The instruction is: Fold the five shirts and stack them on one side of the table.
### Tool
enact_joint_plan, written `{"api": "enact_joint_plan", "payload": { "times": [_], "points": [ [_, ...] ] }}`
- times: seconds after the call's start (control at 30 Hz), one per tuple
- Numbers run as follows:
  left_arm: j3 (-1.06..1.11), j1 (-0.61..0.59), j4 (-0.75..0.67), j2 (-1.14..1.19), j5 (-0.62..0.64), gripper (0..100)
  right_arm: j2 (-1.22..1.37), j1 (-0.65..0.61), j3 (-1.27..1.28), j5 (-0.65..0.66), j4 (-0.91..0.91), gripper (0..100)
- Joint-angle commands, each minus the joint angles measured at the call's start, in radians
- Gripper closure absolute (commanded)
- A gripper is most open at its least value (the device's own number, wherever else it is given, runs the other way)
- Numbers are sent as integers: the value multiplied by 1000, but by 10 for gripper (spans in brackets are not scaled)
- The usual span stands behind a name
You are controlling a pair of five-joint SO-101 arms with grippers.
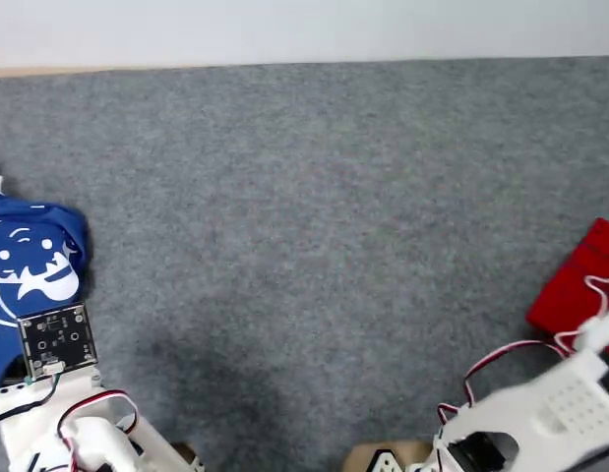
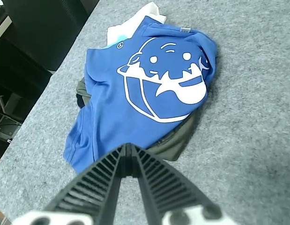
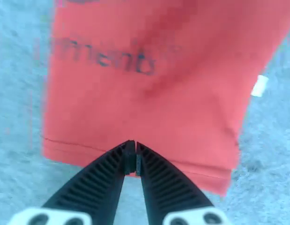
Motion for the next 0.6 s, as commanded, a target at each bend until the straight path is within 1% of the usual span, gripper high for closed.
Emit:
{"api": "enact_joint_plan", "payload": {
  "times": [0.0,0.13,0.23,0.43,0.57],
  "points": [
    [-4,-2,-21,-3,-6,995,61,82,-8,49,-31,985],
    [-4,-2,-21,-3,-6,995,160,159,-9,94,-119,985],
    [-4,-2,-21,-3,-6,995,162,165,-11,106,-117,985],
    [-5,-2,-21,-3,-6,995,-18,124,-11,106,-74,985],
    [-8,-2,-21,-3,-6,995,-117,84,-6,104,-130,985]
  ]
}}
